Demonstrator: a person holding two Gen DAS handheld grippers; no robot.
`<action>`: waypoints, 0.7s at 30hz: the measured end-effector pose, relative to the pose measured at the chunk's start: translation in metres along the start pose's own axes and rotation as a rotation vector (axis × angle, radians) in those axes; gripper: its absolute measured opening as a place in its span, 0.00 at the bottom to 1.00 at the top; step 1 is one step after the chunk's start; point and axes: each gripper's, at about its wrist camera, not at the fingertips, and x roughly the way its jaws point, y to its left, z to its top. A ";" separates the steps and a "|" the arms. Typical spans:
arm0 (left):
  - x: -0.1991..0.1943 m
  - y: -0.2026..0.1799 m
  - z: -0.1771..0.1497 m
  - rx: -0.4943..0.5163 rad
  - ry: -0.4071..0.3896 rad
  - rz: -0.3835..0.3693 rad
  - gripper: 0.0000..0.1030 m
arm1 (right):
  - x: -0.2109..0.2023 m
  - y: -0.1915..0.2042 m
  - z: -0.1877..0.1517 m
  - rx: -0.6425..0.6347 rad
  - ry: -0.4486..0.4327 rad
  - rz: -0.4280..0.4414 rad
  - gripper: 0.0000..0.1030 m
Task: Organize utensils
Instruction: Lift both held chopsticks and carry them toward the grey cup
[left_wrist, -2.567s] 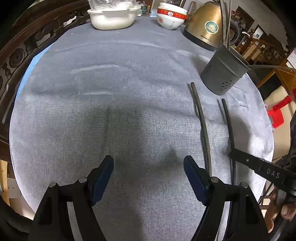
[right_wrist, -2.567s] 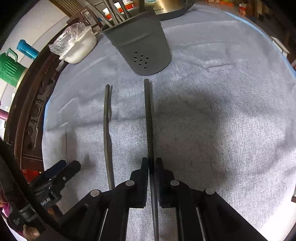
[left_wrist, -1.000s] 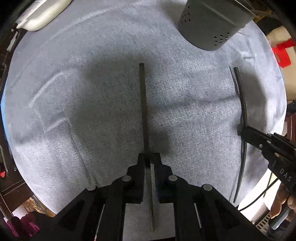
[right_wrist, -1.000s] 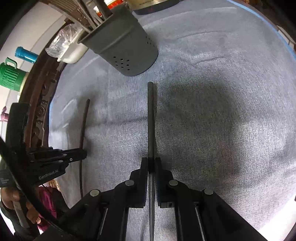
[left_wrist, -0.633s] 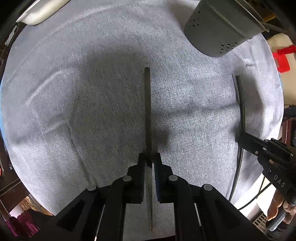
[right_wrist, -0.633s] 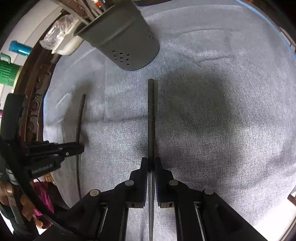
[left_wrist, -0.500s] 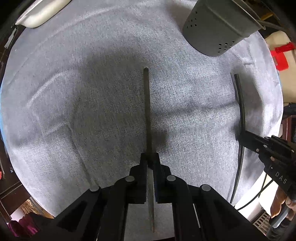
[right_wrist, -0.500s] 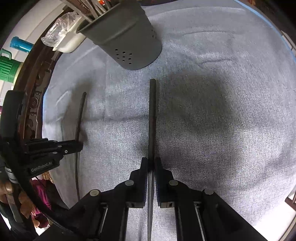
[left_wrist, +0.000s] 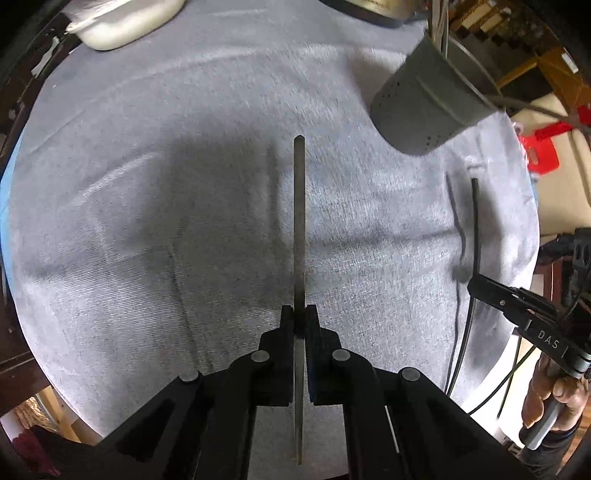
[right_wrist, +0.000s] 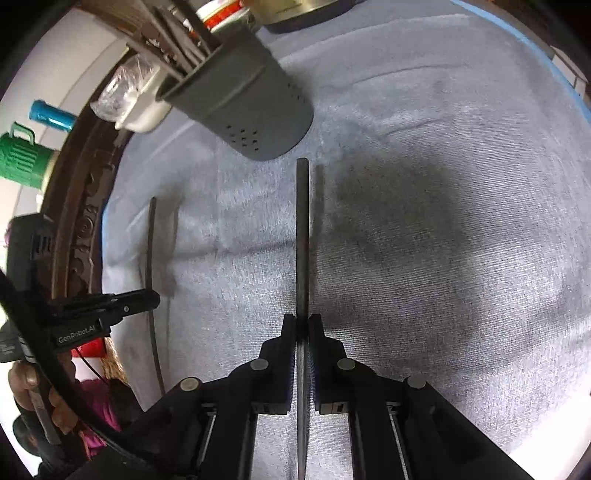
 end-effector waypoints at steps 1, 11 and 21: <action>-0.003 0.002 -0.001 -0.006 -0.009 -0.002 0.05 | -0.004 -0.003 -0.001 0.006 -0.017 0.008 0.07; -0.028 0.006 -0.026 -0.044 -0.122 0.026 0.05 | -0.021 -0.010 -0.004 0.046 -0.099 0.053 0.07; -0.087 0.016 -0.049 -0.140 -0.471 0.023 0.05 | -0.068 -0.007 -0.015 0.060 -0.430 -0.012 0.07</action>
